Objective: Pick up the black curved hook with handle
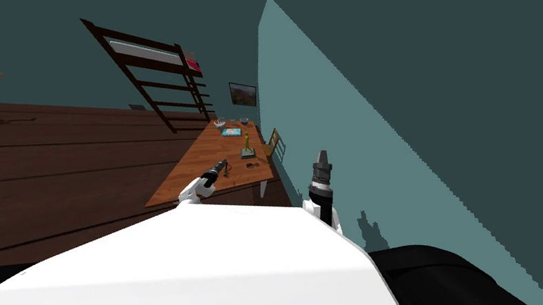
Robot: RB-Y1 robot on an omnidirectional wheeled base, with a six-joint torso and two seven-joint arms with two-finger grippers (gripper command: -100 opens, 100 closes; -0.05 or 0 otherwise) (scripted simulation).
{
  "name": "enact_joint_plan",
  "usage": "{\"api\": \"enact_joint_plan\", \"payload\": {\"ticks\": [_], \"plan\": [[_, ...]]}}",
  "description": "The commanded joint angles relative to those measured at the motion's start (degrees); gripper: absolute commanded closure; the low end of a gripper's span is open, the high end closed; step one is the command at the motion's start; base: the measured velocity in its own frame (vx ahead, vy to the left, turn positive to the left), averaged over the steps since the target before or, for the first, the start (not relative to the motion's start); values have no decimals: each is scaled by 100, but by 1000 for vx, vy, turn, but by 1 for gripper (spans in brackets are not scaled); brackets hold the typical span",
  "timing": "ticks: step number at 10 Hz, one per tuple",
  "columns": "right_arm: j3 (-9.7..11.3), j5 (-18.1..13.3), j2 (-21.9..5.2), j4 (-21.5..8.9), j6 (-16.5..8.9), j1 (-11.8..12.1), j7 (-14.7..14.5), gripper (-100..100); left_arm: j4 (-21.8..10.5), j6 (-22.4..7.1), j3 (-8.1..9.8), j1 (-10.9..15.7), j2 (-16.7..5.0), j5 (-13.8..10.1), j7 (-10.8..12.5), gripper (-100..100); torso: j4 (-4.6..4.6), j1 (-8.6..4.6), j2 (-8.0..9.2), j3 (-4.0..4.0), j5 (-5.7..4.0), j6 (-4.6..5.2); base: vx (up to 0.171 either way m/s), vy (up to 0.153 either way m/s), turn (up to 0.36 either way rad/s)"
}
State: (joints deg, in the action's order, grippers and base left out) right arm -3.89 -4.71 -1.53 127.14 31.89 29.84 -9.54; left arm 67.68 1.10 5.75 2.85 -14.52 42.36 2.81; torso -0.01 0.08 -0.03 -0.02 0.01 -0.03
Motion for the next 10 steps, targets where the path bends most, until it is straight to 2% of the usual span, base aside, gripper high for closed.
{"api": "enact_joint_plan", "payload": {"ticks": [1, 2, 3, 5, 6, 8, 9, 10], "plan": [[0, 0, 0, 0, 0, 0, 0, 0, -286, -3, 33, 116, 14, 92, -30, -100, 0, 0, 0, 0, 0, 0, 5, 19, -71], [0, 0, 0, 0, 0, 0, 0, 0, -495, -55, 26, 230, -14, 233, -35, -100, 0, -1, -1, -1, 0, -2, 1, 21, -117], [0, 0, 0, 0, 0, 0, 0, 0, -565, -55, 26, 230, -14, 233, -35, -100, 0, 0, 0, 0, 0, -1, 1, 21, -68], [0, 0, 0, 0, 0, 0, 0, 0, -1010, -148, 9, 440, -65, 499, -45, -100, 0, 1, -1, 0, 0, 0, 7, 30, -149], [0, 0, 0, 0, 0, 0, 0, 0, -1091, -148, 9, 440, -65, 499, -45, -100, 0, 5, -2, -1, 0, -1, 3, 32, -54], [0, 0, 0, 0, 0, 0, 0, 0, -1533, -228, -6, 619, -113, 738, -53, -100, 0, 1, 1, 0, 0, -2, -1, 25, -129], [0, 0, 0, 0, 0, 0, 0, 0, -1559, -228, -6, 619, -113, 738, -53, -100, 0, 2, 1, 1, 0, -1, -3, 22, -69], [0, 0, 0, 0, 0, 1, 0, 0, -1766, -264, -12, 696, -136, 844, -56, -100, 0, 1, 2, 1, 0, -4, -1, 18, -85]]}}
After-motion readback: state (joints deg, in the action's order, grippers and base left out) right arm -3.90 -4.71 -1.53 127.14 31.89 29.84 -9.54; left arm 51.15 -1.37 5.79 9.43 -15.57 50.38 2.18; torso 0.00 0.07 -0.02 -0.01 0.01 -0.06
